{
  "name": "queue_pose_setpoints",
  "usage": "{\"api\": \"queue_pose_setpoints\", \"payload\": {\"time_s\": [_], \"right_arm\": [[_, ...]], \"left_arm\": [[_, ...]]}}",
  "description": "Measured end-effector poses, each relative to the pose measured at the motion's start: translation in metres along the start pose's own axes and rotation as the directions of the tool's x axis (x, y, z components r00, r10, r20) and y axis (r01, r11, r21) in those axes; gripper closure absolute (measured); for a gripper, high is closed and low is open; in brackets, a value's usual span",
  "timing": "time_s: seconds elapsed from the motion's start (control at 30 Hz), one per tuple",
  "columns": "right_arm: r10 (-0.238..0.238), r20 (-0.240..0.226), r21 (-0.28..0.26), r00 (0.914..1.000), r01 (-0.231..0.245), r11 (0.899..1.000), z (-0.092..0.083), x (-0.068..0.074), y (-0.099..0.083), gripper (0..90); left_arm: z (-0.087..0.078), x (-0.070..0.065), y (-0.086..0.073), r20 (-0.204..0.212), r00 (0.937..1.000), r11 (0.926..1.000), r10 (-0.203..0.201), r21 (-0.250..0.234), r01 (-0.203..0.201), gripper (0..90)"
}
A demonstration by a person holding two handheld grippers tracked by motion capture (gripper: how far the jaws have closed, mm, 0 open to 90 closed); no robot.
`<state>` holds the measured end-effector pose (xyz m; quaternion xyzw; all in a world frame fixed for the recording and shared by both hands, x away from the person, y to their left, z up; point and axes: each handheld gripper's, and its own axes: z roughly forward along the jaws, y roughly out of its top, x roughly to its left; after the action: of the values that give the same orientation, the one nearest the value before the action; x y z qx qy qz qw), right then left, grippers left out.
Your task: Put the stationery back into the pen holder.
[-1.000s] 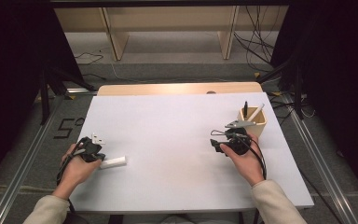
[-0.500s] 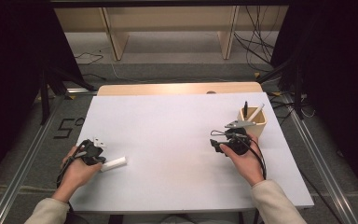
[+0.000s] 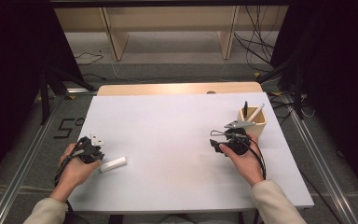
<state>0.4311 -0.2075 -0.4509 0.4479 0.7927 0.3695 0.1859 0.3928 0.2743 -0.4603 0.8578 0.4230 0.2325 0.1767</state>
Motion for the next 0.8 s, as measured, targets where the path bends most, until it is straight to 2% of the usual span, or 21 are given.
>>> {"api": "queue_pose_setpoints", "payload": {"time_s": [0.1, 0.2, 0.23, 0.3, 0.37, 0.47, 0.6, 0.7, 0.77, 0.8], "right_arm": [[0.003, 0.000, -0.001, 1.0000, -0.003, 1.000, 0.000, 0.000, 0.000, 28.8], [0.001, 0.000, -0.001, 1.0000, -0.001, 1.000, 0.000, 0.000, 0.000, 28.8], [0.000, 0.000, -0.001, 1.0000, 0.000, 1.000, 0.000, 0.000, 0.000, 28.8], [0.001, 0.000, -0.001, 1.0000, -0.001, 1.000, 0.000, 0.000, 0.000, 28.8], [0.001, 0.000, 0.000, 1.0000, -0.001, 1.000, 0.000, 0.000, 0.000, 28.8], [0.002, 0.001, -0.001, 1.0000, -0.002, 1.000, 0.000, 0.000, 0.000, 28.8], [0.001, 0.002, -0.001, 1.0000, -0.001, 1.000, 0.000, 0.000, 0.000, 28.8], [0.003, 0.002, -0.001, 1.0000, -0.003, 1.000, 0.000, 0.000, 0.000, 28.8], [0.003, 0.002, -0.002, 1.0000, -0.003, 1.000, 0.000, 0.000, 0.000, 28.8], [0.002, 0.002, -0.003, 1.0000, -0.002, 1.000, 0.000, -0.001, 0.000, 28.8]], "left_arm": [[-0.003, -0.002, 0.004, 0.015, 0.9992, 0.9989, 0.038, -0.028, -0.038, 72.4], [-0.005, -0.005, 0.007, 0.056, 0.9953, 0.9964, 0.079, -0.037, -0.077, 64.2], [-0.007, -0.006, 0.009, 0.064, 0.9947, 0.9954, 0.080, -0.057, -0.076, 61.5], [-0.009, -0.007, 0.011, 0.064, 0.9921, 0.9924, 0.108, -0.066, -0.103, 56.5], [-0.012, -0.008, 0.013, 0.081, 0.9880, 0.9898, 0.131, -0.067, -0.126, 52.5], [-0.013, -0.010, 0.014, 0.088, 0.9844, 0.9861, 0.152, -0.081, -0.145, 48.5], [-0.012, -0.015, 0.013, 0.135, 0.9728, 0.9812, 0.188, -0.069, -0.181, 43.9], [-0.010, -0.018, 0.013, 0.167, 0.9604, 0.9744, 0.223, -0.063, -0.216, 42.1], [-0.009, -0.020, 0.012, 0.184, 0.9570, 0.9744, 0.224, -0.054, -0.218, 41.7], [-0.008, -0.020, 0.012, 0.188, 0.9523, 0.9706, 0.240, -0.039, -0.237, 41.7]]}}
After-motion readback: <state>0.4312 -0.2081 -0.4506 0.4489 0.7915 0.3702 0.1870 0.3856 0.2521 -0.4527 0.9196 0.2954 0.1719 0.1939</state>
